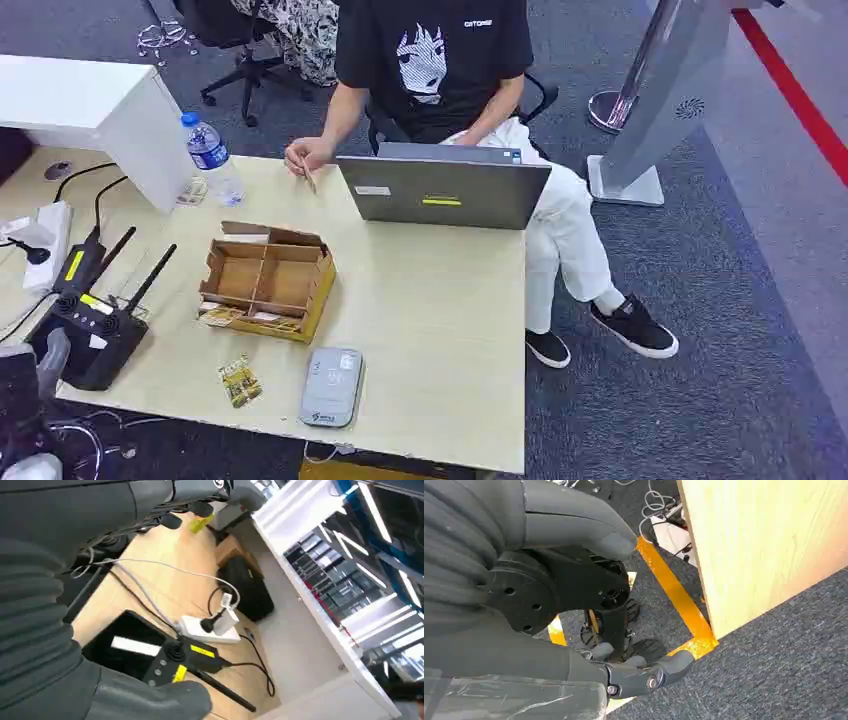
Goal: Pass the card to the sensor for recognition and then transmit it.
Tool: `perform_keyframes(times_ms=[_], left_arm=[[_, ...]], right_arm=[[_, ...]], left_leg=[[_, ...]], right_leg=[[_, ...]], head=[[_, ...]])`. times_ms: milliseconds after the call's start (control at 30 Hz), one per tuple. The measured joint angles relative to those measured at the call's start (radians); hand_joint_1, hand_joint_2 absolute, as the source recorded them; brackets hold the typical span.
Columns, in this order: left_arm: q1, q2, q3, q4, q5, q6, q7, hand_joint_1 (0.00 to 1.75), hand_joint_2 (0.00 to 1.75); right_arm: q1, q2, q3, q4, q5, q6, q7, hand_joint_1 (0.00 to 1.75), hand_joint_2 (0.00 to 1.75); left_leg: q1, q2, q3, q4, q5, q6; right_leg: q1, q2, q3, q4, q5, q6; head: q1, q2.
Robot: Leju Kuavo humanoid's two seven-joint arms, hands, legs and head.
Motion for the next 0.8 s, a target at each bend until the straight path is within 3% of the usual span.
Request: perform_keyframes(times_ms=[33,400,800], left_arm=[[-0.008,0.006,-0.018,0.0,-0.029,0.008,0.007,0.0,1.75],[-0.128,0.072,-0.231,0.038,-0.312,0.034,0.101,0.0,1.75],[-0.299,0.152,-0.5,0.188,-0.603,0.069,0.203,0.0,1.75]], right_arm=[[-0.001,0.0,0.002,0.001,-0.002,-0.001,0.002,0.0,1.75],[-0.008,-0.006,0.026,0.009,-0.035,-0.012,0.013,0.0,1.75],[-0.015,-0.014,0.055,0.016,-0.072,-0.037,0.028,0.0,1.75]], left_leg=[[0.0,0.0,0.0,0.0,0.0,0.0],[0.0,0.0,0.0,0.0,0.001,-0.001],[0.0,0.001,0.0,0.0,0.002,0.0]], right_leg=[[0.0,0.0,0.0,0.0,0.0,0.0],[0.0,0.0,0.0,0.0,0.001,0.0],[0.0,0.001,0.0,0.0,0.001,-0.001]], head=[[0.001,0.0],[0.0,0.0],[0.0,0.0]])
